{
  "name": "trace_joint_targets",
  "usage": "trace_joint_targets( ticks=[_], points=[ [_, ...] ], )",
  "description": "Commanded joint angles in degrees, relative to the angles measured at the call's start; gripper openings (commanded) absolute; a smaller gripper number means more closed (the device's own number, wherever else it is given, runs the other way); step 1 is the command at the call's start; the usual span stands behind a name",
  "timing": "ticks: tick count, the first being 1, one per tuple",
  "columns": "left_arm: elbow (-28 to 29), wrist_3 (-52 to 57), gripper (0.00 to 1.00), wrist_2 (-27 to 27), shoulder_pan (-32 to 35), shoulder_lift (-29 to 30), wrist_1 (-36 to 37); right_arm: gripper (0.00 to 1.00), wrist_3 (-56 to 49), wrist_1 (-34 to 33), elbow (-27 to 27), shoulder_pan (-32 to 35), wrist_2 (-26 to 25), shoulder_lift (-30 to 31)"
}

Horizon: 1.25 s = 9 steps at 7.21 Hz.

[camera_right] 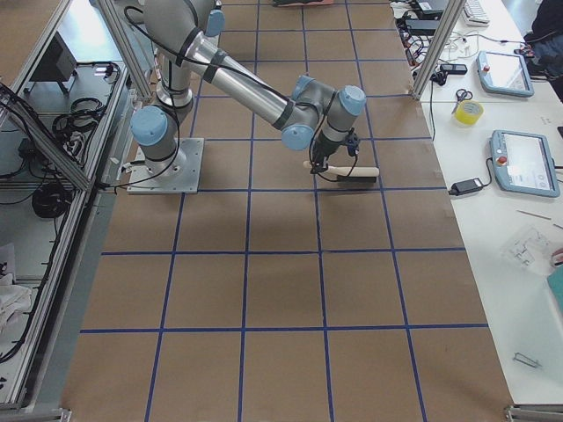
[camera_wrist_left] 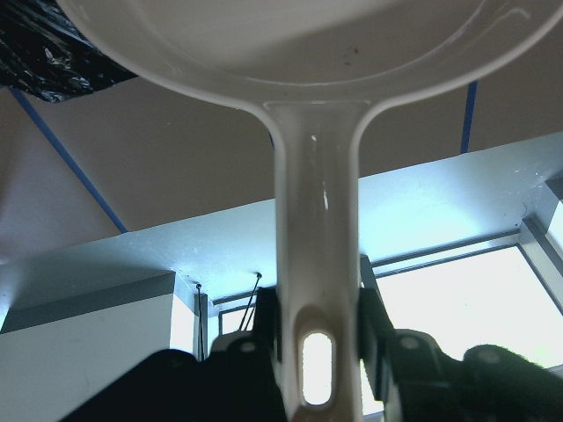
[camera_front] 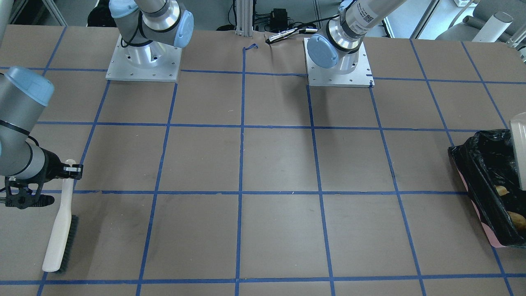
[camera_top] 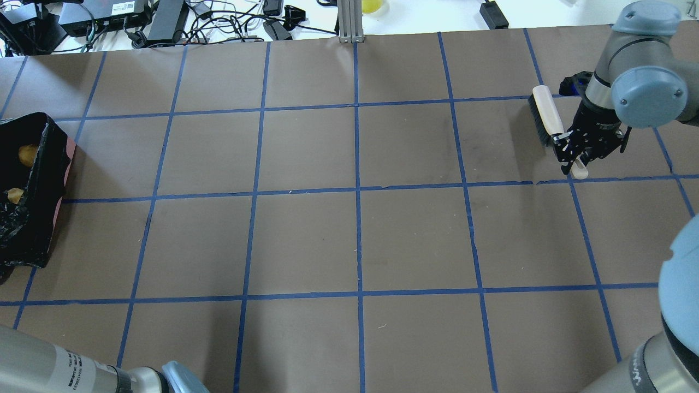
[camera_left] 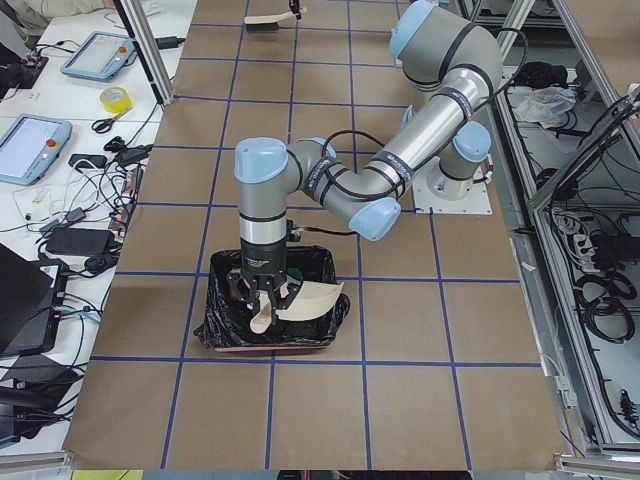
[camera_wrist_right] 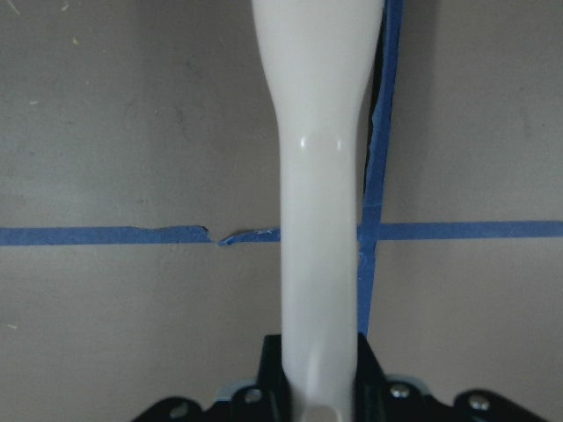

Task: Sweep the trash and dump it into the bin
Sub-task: 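Tip the dustpan over the black bin with the left gripper, then return the empty dustpan to the table with left gripper while right gripper lowers brush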

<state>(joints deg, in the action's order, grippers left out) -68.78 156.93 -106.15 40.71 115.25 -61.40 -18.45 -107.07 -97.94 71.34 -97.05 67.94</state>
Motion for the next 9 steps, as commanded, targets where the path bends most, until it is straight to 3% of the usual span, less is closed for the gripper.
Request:
trace_joint_targets(
  ticks=[1,2,3,4,6,8,9],
  points=[
    [5.5,-1.9,0.0,10.1,0.2,-0.4,-13.8,0.0,0.0,-0.1,-0.8,-0.1,-0.2,0.0],
    [8.3,-6.7,0.0,15.2,0.9,-0.1,-19.7,0.2,0.3,-0.1,-0.8,-0.1,-0.1,0.0],
    [8.7,-12.6,0.0,17.5,3.2,-0.1,-20.9,0.74,0.6,-0.2,-0.8,-0.2,0.1,0.0],
    [8.3,-19.8,0.0,17.5,8.1,-0.2,-22.1,0.94,0.8,-0.2,-0.8,-0.2,0.1,0.1],
    [7.8,-31.7,0.0,17.2,18.8,1.3,-23.9,1.0,0.8,-0.1,-0.1,-0.2,-0.1,1.5],
    [4.5,-41.9,0.0,17.7,26.6,3.5,-24.6,1.0,2.5,3.2,0.6,0.2,1.2,6.9],
    [2.4,-45.6,0.0,17.6,29.7,4.9,-23.5,1.0,5.6,6.2,1.4,0.9,4.6,9.9]
  ],
)
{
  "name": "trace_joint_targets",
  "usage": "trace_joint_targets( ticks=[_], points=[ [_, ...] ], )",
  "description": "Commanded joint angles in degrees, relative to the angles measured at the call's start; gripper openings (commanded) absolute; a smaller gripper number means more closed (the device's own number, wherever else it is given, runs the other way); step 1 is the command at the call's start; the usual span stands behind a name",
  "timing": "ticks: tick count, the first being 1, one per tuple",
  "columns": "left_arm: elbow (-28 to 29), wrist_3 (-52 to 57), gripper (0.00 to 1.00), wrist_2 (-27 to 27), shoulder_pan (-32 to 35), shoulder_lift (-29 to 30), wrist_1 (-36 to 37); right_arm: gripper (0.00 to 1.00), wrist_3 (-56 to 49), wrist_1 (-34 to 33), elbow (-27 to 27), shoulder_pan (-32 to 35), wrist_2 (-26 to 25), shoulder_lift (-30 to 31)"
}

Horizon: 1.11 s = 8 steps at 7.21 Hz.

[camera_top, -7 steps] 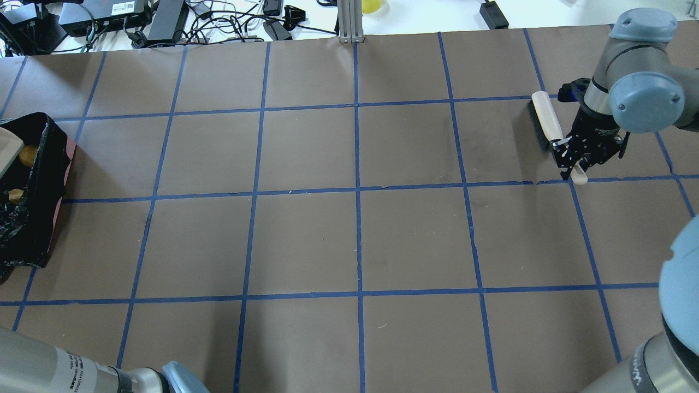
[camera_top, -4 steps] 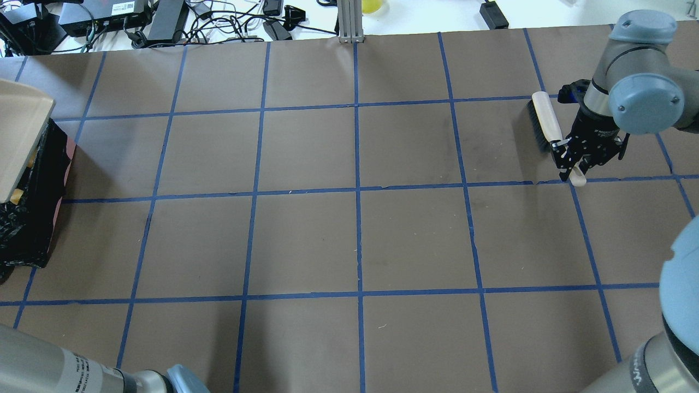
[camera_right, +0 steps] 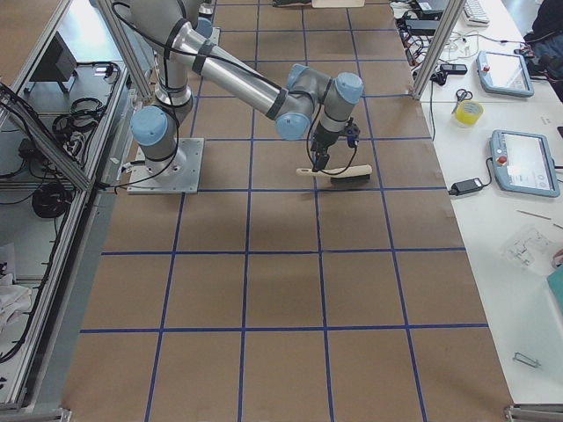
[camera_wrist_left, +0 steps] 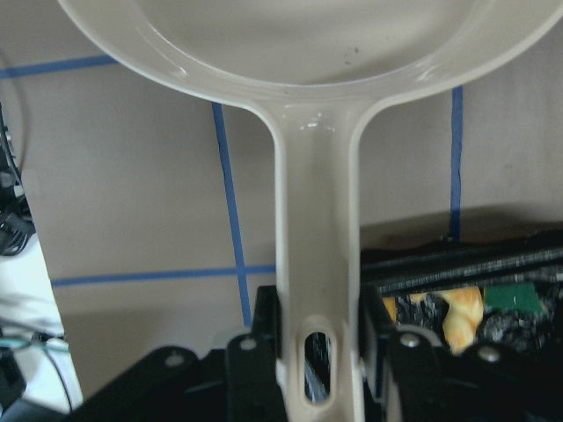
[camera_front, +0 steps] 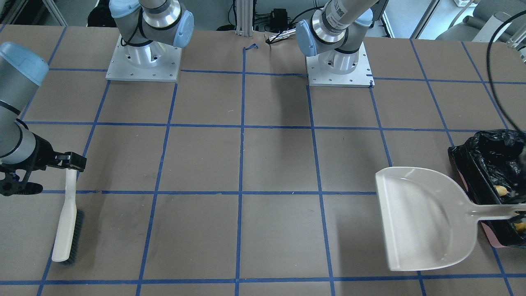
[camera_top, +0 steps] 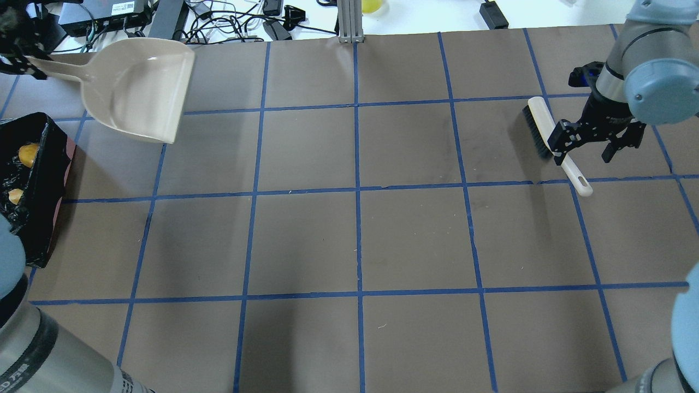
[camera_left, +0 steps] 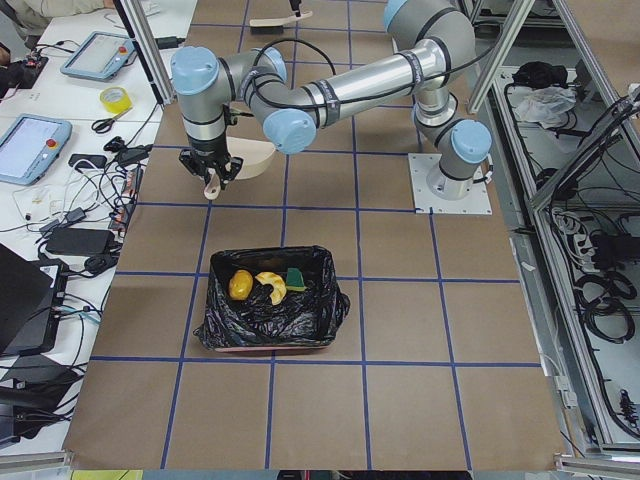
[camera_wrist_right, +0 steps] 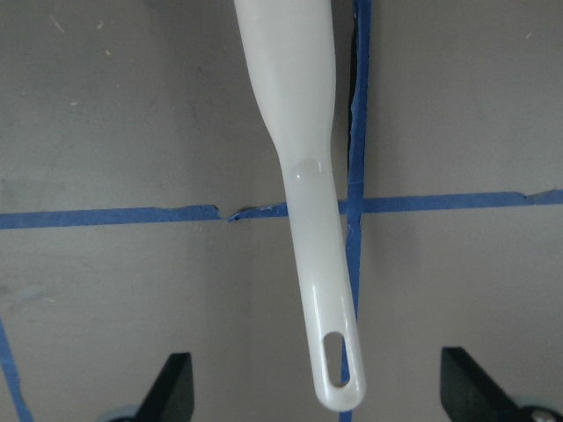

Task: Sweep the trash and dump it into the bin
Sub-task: 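Return the empty dustpan to the table with left gripper while right gripper lowers brush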

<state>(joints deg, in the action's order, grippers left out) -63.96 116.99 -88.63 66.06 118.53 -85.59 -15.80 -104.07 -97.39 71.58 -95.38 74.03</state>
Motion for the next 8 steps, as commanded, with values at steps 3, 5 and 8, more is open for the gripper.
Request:
trace_joint_targets(
  ticks=[3,5,8],
  points=[
    [-7.6,-10.3,0.0,-0.5,10.3,5.4,9.3,1.0,14.8,8.6,6.8,11.8,3.1,9.9],
    [-7.8,-10.2,0.0,-0.4,11.2,6.6,9.6,1.0,22.1,7.8,6.9,19.2,2.7,9.6],
    [-8.9,-10.1,0.0,-0.3,11.2,7.6,12.1,1.0,22.9,6.2,6.8,23.7,2.7,9.5]
  ],
)
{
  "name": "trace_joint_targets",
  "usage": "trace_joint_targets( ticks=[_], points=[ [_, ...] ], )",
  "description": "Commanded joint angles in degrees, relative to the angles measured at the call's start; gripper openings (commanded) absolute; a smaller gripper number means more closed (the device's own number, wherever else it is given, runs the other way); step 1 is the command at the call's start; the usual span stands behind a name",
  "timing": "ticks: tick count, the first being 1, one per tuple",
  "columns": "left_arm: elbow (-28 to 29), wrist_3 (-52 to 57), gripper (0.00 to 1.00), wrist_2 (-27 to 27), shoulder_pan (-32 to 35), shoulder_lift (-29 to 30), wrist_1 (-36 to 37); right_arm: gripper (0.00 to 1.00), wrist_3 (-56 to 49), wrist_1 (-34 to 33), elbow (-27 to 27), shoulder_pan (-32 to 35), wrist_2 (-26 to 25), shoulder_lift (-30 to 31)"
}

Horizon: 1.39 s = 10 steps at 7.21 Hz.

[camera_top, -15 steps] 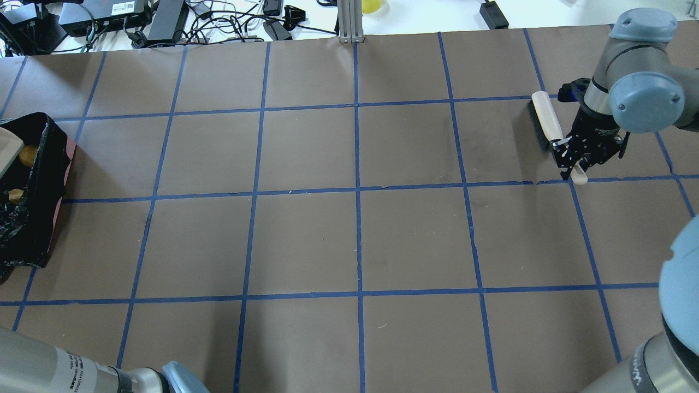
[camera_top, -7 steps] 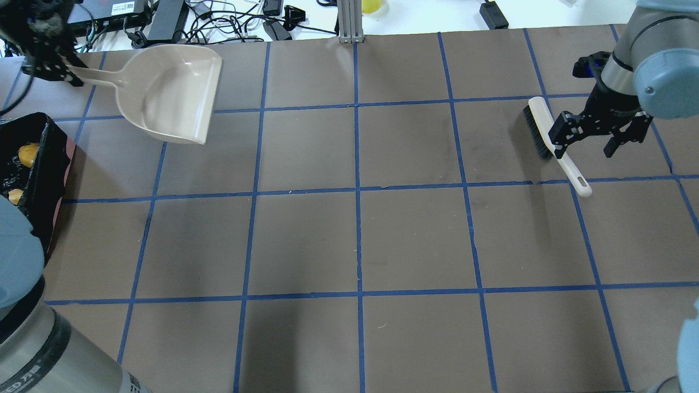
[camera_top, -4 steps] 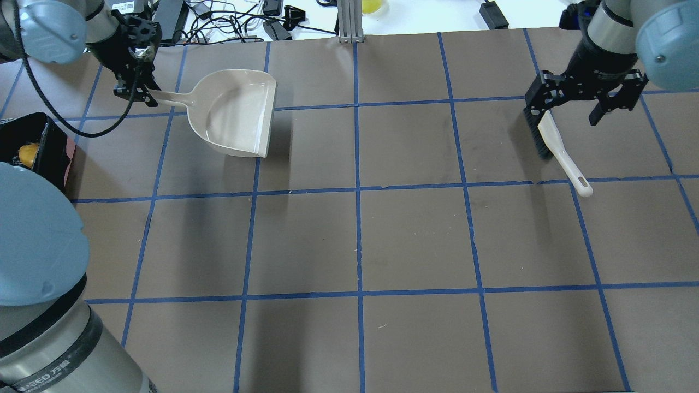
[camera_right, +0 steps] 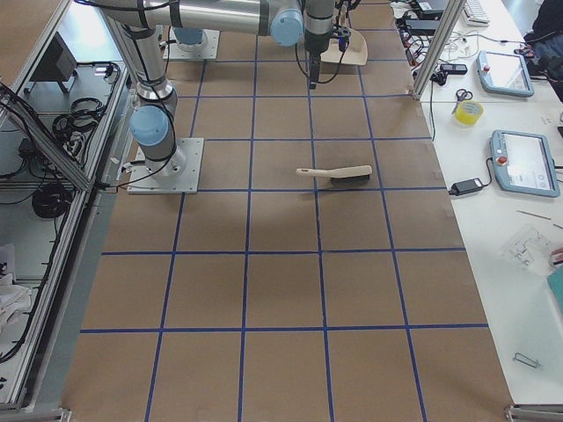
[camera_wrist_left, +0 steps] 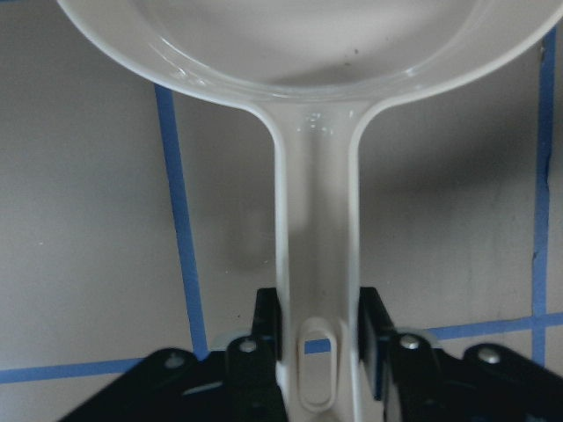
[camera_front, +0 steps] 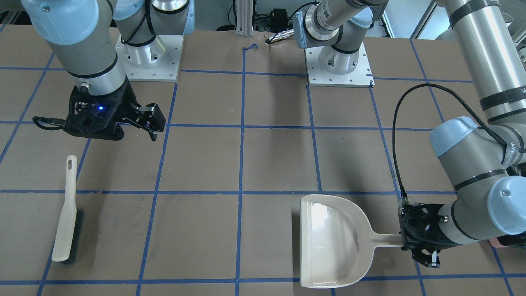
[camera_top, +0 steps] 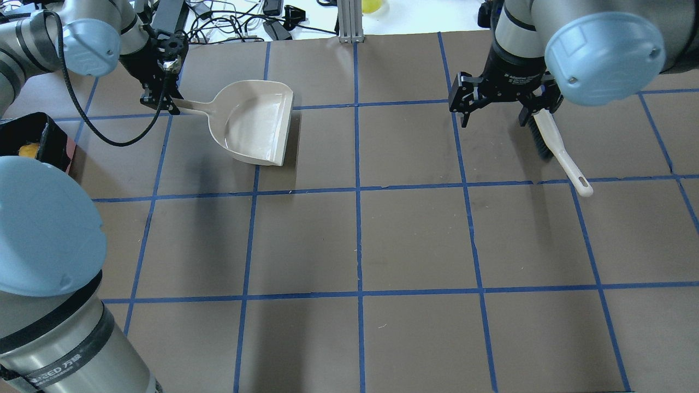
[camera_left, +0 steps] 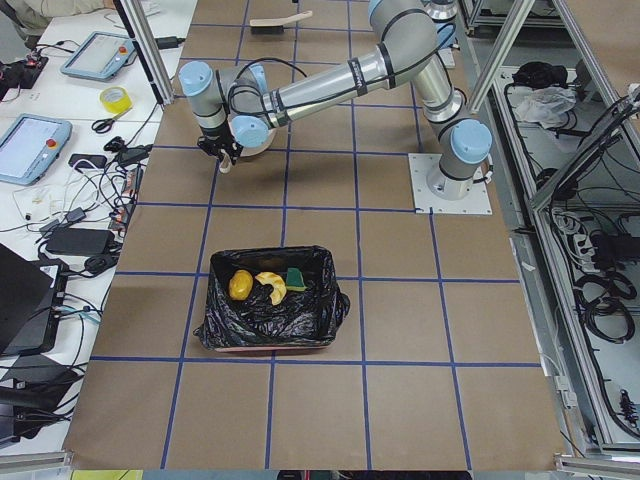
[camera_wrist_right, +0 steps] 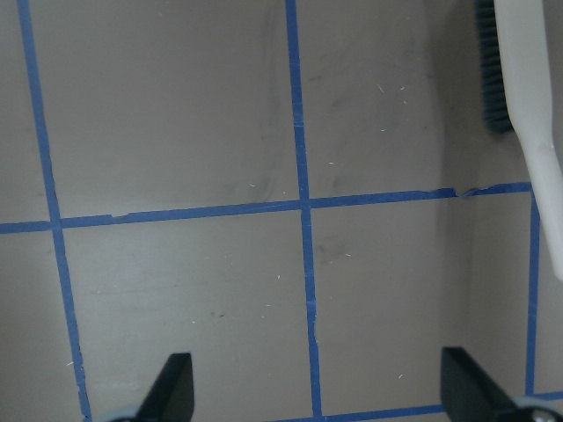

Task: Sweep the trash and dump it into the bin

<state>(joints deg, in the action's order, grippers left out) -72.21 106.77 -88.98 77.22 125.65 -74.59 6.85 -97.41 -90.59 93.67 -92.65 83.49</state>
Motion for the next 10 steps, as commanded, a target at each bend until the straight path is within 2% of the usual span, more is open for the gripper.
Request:
trace_joint_targets(
  ticks=[1,5,7,8,9,10],
  points=[
    [-1.6,0.3,0.0,-0.1,0.0,0.4,2.2,1.0,0.4,-0.3,-0.1,2.8,0.0,-0.1],
    [-3.9,0.5,0.0,-0.1,0.0,-0.2,3.7,1.0,1.0,-0.3,-0.2,2.3,-0.2,0.3],
    [-4.3,0.1,0.24,-0.1,-0.1,-0.1,4.7,1.0,0.2,0.5,-0.8,2.2,-1.2,2.5],
    [-4.3,0.0,0.31,-0.2,-0.1,0.0,4.7,1.0,-0.2,0.6,-2.0,2.1,-1.2,3.2],
    [-4.6,-0.2,0.43,-0.2,-0.1,-0.4,4.8,1.0,-0.5,0.6,-3.0,2.0,-1.2,4.3],
    [-4.3,-0.2,0.44,-1.8,-0.1,-1.5,4.1,1.0,-4.3,0.6,-3.7,2.0,-1.3,4.7]
  ],
)
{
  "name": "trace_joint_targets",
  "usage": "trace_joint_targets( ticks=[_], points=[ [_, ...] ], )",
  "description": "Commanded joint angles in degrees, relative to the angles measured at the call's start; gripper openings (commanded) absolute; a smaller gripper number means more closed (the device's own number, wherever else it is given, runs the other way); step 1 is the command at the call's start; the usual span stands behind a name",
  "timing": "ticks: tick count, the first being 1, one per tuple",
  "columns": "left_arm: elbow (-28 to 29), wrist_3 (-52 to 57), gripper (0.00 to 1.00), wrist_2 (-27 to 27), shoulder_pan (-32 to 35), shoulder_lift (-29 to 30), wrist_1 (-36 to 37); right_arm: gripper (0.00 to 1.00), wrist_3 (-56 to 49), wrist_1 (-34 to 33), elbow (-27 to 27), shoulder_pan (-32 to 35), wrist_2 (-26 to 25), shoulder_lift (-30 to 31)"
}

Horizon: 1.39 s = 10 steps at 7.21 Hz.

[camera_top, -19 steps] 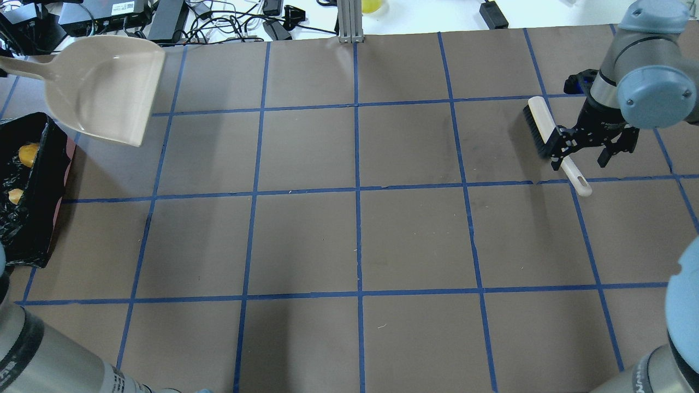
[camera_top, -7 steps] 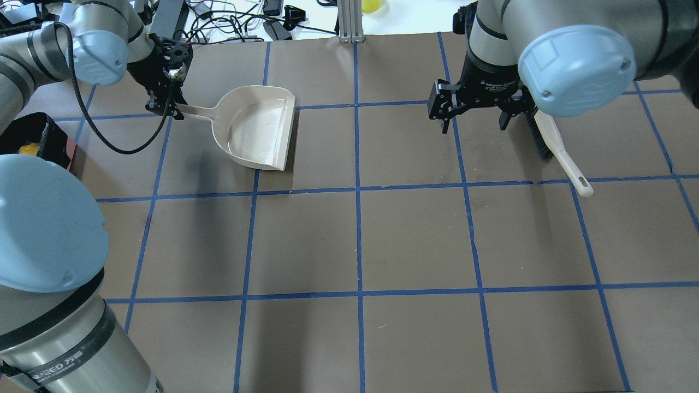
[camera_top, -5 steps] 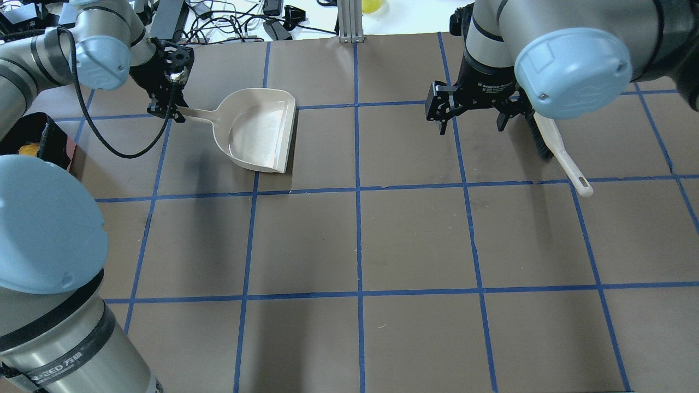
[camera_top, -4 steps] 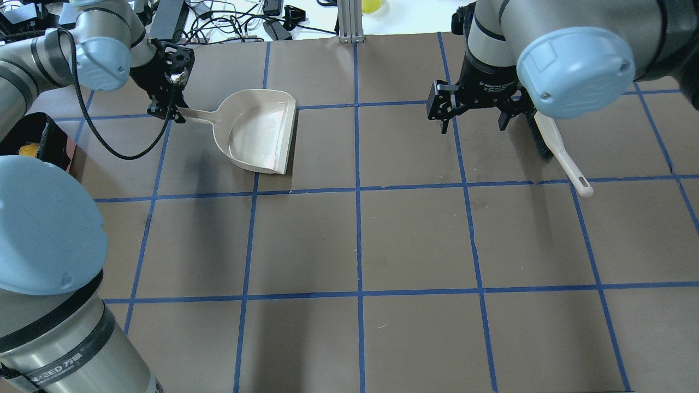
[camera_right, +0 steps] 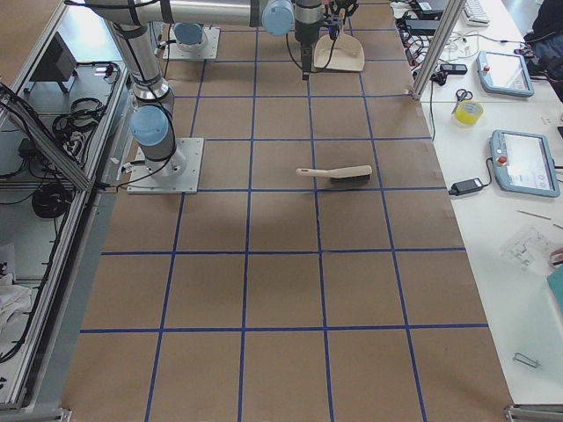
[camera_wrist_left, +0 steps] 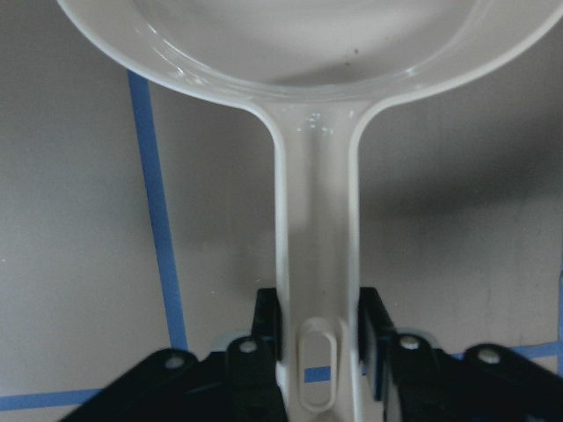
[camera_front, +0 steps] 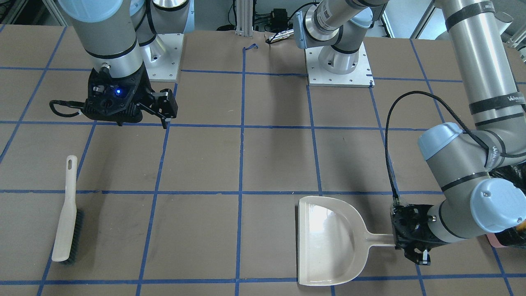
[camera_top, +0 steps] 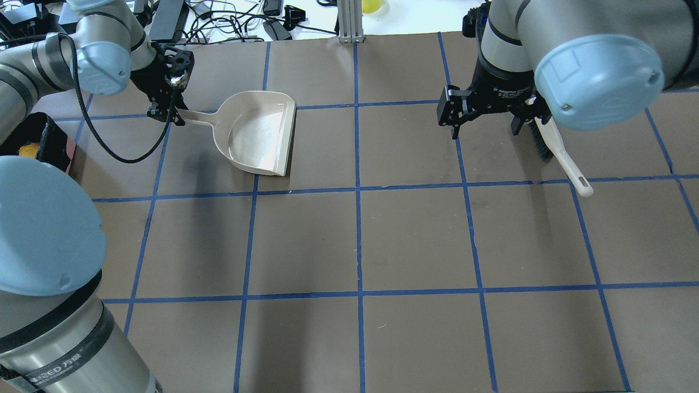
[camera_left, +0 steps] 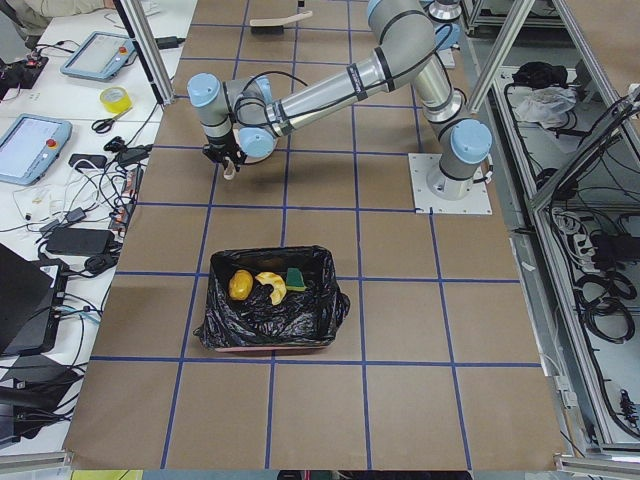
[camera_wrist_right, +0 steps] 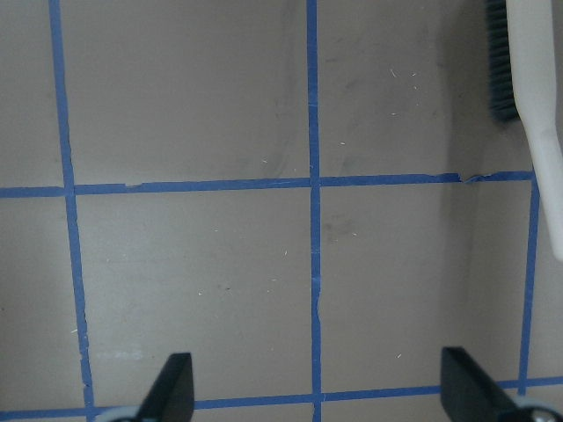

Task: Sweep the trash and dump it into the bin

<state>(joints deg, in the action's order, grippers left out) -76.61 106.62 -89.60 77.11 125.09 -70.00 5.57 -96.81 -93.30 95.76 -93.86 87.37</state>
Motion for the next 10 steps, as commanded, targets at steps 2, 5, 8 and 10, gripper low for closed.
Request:
trace_joint_targets(
  ticks=[2,5,8,10],
  points=[
    [0.4,-3.4,0.44,-1.1,0.9,-4.0,-4.4,0.99,-3.7,-0.7,-3.2,-0.1,0.0,2.4],
    [0.9,-22.5,0.44,-0.9,7.4,-12.5,-13.9,0.98,-3.9,-0.8,-4.0,-0.3,-0.2,2.7],
    [-0.4,-40.1,0.66,-0.9,9.0,-22.1,-23.6,0.98,-5.5,-0.7,-5.0,-2.9,-0.2,3.3],
    [-4.0,-57.3,0.79,-0.8,9.3,-27.5,-25.5,0.98,-5.5,-0.8,-5.4,-3.0,-0.2,3.6]
  ],
)
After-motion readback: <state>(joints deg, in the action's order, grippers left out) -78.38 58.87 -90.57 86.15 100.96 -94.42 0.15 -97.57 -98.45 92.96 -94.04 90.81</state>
